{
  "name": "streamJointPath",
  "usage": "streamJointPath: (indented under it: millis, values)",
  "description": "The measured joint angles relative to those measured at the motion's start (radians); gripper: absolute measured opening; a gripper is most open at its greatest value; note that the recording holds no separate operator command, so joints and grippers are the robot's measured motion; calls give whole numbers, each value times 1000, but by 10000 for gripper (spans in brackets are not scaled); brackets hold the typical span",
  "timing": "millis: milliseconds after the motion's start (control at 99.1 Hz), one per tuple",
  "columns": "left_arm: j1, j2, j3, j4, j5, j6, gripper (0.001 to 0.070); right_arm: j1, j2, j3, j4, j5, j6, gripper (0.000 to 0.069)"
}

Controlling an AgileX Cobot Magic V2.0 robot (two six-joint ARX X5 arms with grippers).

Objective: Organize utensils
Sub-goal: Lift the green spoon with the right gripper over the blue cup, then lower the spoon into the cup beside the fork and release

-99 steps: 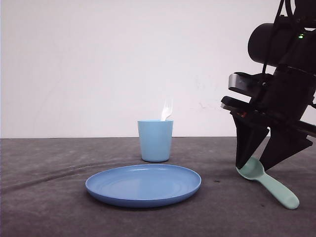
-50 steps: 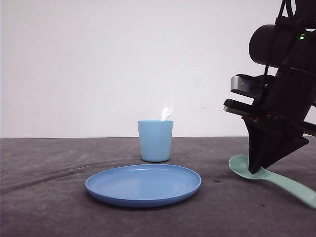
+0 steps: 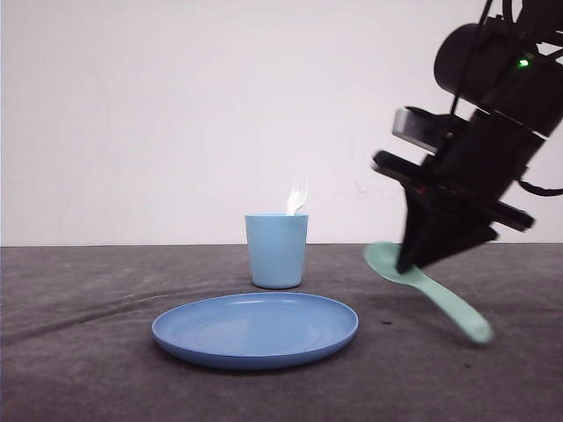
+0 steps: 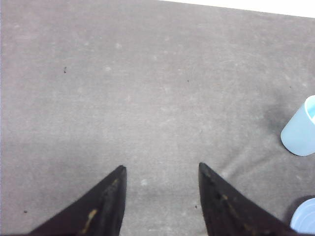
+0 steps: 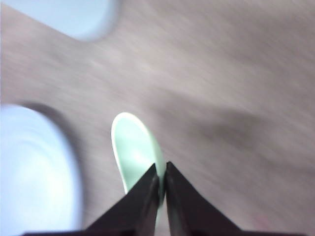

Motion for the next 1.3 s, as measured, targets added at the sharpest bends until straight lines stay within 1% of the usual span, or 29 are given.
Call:
streamJointPath:
  millis: [252,474,555,666,757,868,1029,1170,1302]
  values:
    - [0,0,0,1,0,0,274,45,-17,80,211,-102,21,18]
    - [0,0,0,1,0,0,274,77,-18,135,435,-103,18,18]
    - [0,0,0,1,0,0,274,85,-18,136,526,-60,2,18]
    - [0,0,0,2,0,0,274,97,-15,136,603,21,-40,18]
    - [0,0,0,2,0,0,274,102,8,136,679,48,-87,18]
    - [0,0,0,2,0,0,274,113,61,138,760,53,-123,18]
    - [0,0,0,2,0,-3,274,117,145,139,880,54,-141,18]
    - [0,0,0,1,1,-3,274,118,206,169,896,98,-143,18]
    - [-2,0,0,1,1,-3,274,117,259,209,897,105,-167,18]
